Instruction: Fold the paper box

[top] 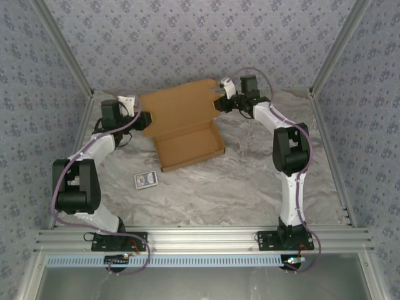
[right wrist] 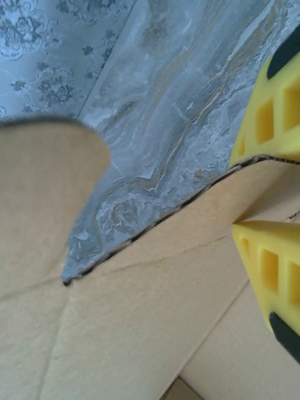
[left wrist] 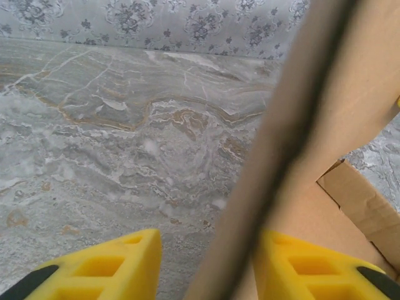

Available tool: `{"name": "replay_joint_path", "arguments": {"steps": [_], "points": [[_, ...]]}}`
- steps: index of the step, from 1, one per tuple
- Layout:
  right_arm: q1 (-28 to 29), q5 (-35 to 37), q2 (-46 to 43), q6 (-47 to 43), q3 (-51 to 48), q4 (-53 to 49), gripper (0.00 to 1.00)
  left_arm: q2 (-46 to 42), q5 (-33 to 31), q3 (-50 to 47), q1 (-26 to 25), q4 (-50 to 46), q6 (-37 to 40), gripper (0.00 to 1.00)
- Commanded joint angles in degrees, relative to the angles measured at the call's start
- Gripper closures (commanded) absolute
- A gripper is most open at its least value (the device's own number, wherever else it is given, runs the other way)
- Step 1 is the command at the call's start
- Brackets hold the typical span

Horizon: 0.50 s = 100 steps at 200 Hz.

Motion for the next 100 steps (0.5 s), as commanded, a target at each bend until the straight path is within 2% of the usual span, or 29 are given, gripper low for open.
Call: {"name": "replay_joint_path", "arguments": {"steps": [1, 25, 66, 100], "points": [[0.7, 6.9, -5.3, 2.3, -4.5, 1.4, 0.77, -0.1, -0.8, 1.8, -1.5, -1.3, 1.0, 0.64], [1.9, 13.7, -9.8, 4.5, -9.8, 2.6, 0.84, -0.7, -3.2, 1.6, -2.9, -0.9, 0.3, 0.64], [4.3, 26.8, -17.8, 7.1, -17.8, 0.8, 0.87, -1.1, -2.7, 1.1, -5.1, 0.7, -1.8, 0.56], [4.3, 32.5, -24.7, 10.9, -25.4, 0.2, 0.90, 0.0, -1.9, 1.1, -7.5, 2.1, -3.2, 0.51]]}}
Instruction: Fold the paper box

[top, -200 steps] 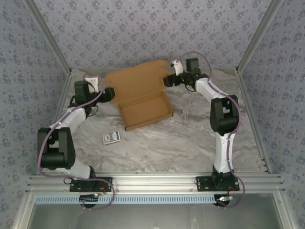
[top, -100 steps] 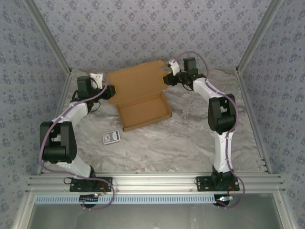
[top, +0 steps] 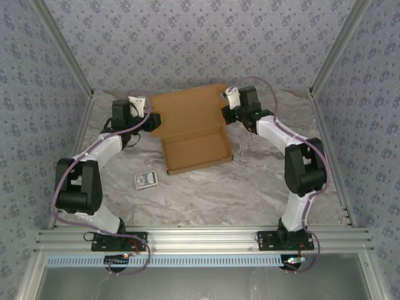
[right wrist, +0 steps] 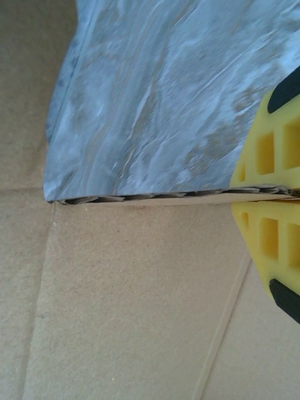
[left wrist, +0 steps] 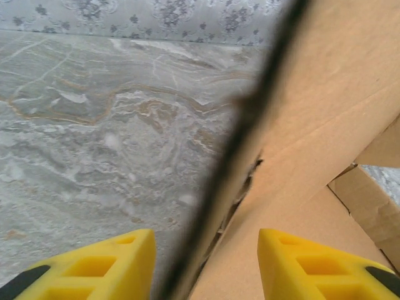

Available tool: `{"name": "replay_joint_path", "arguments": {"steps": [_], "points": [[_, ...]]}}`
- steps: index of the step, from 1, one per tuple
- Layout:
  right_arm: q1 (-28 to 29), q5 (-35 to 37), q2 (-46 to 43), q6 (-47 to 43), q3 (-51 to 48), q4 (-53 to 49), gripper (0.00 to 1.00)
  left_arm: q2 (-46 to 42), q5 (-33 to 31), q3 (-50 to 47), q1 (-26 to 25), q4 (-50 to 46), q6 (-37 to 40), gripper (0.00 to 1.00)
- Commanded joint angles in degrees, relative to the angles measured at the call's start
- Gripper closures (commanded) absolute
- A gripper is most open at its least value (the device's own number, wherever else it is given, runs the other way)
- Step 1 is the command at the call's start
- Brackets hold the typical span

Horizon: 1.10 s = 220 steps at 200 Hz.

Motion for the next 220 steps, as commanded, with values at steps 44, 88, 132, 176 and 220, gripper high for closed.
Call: {"name": "replay_joint_path", "arguments": {"steps": [44, 88, 132, 176, 220], "points": [[-0.4, 9.9, -10.3, 4.1, -8.9, -1.0, 0.90, 0.2, 3.6, -0.2, -1.9, 4.6, -2.2, 0.45], [-0.4, 10.4, -10.4, 3.7, -8.4, -1.9, 0.90, 1.0, 4.6, 0.4, -1.9, 2.9, 0.3, 0.54], [0.4, 11.9, -10.0, 7.3, -8.2, -1.6, 0.91, 2.0, 0.1, 1.1, -3.0, 3.4, -2.1, 0.75], [3.5, 20.4, -9.4, 16.7, -8.0, -0.7, 0.91, -0.5, -15.1, -1.1, -7.9, 6.7, -6.5, 0.80], [7.5, 30.3, -7.3, 23.2, -6.9, -1.2, 0.93, -1.1, -27.1, -1.0, -12.8, 7.3, -10.5, 0.82]]}}
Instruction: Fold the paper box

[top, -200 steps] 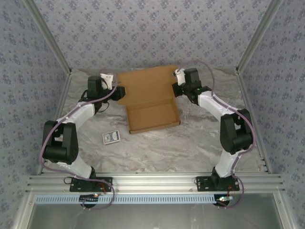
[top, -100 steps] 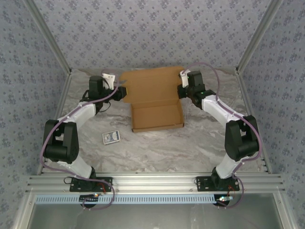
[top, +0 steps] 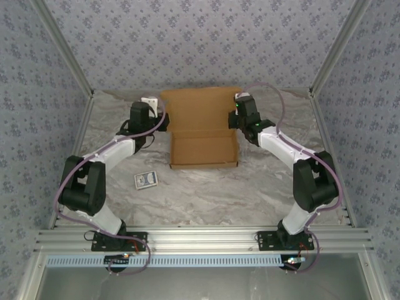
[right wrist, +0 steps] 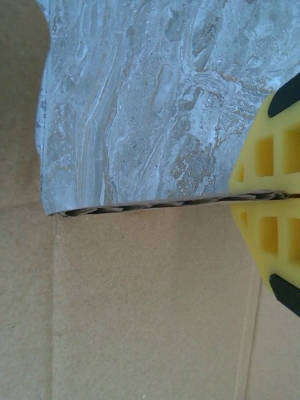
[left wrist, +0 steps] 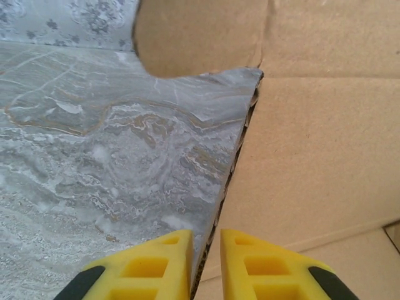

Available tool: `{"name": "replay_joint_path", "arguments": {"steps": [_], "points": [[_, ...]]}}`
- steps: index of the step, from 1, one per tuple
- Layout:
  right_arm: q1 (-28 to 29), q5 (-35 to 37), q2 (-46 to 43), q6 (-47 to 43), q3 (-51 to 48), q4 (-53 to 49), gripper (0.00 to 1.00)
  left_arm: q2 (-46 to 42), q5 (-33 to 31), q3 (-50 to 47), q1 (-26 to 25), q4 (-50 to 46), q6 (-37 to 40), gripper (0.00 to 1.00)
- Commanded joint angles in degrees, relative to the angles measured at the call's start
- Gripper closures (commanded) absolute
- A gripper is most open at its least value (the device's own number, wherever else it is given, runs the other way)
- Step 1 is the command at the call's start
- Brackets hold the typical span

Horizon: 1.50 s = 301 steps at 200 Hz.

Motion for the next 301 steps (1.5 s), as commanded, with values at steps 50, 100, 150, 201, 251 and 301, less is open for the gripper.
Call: {"name": "replay_joint_path", "arguments": {"steps": [50, 100, 150, 201, 251, 301], "points": [[5.1, 14.2, 4.5, 10.8, 5.0, -2.2, 0.92, 0.9, -20.9, 3.0, -8.1, 0.1, -7.4, 0.87], [5.6, 16.3, 5.2, 12.9, 5.4, -0.2, 0.92, 1.1, -28.6, 1.4, -12.2, 5.5, -9.7, 0.90], [3.7, 14.0, 4.7, 9.0, 4.1, 7.5, 0.92, 1.9, -34.2, 0.7, -13.0, 12.3, -8.0, 0.95], [3.4, 10.8, 6.2, 3.7, 3.7, 10.1, 0.92, 4.5, -38.1, -3.1, -15.4, 21.5, -5.0, 0.98], [3.3, 9.8, 4.4, 3.0, -3.0, 15.9, 0.93, 5.7, -42.4, -6.5, -18.0, 27.0, -1.1, 0.99], [3.9, 9.5, 3.0, 6.6, -6.7, 18.8, 0.93, 6.7, -46.3, -9.9, -21.4, 32.7, 1.6, 0.99]]}}
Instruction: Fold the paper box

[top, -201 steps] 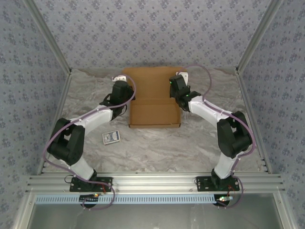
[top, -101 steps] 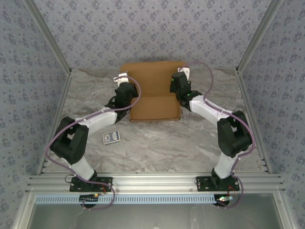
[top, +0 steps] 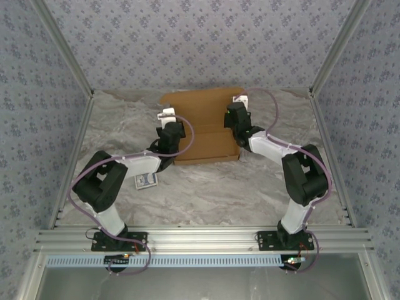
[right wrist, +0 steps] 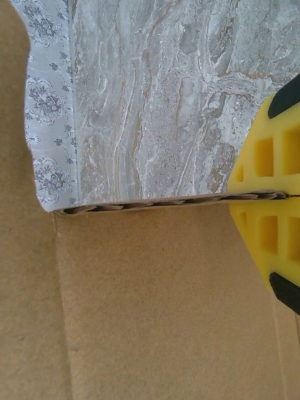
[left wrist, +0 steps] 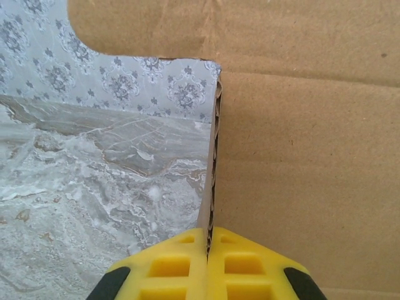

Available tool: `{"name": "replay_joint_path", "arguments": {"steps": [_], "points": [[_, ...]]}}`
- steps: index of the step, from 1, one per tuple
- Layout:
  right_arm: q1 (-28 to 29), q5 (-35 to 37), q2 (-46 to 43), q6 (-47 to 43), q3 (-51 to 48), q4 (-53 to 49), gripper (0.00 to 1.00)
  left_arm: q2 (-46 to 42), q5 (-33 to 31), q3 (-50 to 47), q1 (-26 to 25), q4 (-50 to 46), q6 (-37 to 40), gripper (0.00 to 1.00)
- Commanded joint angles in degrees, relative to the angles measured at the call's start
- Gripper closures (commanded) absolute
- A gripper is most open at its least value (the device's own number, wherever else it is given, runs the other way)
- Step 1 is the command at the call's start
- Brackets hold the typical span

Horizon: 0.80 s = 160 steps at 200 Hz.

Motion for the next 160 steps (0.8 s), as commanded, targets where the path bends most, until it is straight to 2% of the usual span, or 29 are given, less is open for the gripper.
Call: {"name": "replay_joint_path", "arguments": {"steps": [1, 82, 160], "points": [[1.0, -2.3, -1.8, 2.5, -2.5, 3.3, 0.93, 1.0, -1.3, -1.7, -2.5, 7.1, 2.7, 0.99], [1.6, -5.8, -5.8, -1.8, -14.4, 17.1, 0.92, 0.5, -4.1, -8.4, -5.1, 13.9, 8.8, 0.98], [3.8, -4.1, -8.7, -2.1, -24.2, 25.9, 0.92, 0.8, -6.7, -15.3, -7.5, 20.7, 14.5, 0.96]]}}
